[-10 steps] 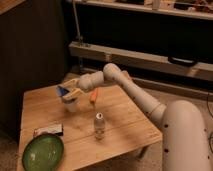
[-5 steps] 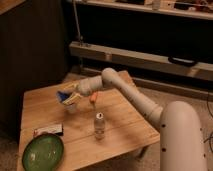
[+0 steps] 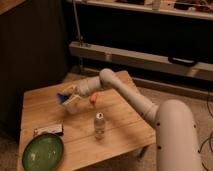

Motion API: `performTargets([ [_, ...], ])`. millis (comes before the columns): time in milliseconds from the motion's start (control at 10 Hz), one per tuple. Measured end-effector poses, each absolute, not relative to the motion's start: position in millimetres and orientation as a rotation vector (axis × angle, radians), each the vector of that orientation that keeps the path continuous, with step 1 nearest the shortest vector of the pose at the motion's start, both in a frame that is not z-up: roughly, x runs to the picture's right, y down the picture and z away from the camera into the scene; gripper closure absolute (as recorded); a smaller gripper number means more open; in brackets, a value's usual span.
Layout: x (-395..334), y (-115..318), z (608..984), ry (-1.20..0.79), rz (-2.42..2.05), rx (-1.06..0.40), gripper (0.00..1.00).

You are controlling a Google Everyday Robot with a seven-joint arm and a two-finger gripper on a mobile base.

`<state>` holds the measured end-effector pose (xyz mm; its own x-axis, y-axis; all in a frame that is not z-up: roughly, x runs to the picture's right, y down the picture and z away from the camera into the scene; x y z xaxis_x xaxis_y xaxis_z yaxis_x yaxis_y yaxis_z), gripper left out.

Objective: Place the white sponge in the ceramic cup

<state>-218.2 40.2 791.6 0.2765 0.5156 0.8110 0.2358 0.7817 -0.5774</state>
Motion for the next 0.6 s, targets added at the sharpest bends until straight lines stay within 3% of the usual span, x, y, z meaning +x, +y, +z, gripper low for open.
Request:
performTargets([
  [300, -215.7, 42.5, 798.0, -1.281, 0.212, -0.701, 0.37],
  [600, -215.7, 42.3, 798.2, -1.281, 0.213, -0.701, 0.36],
])
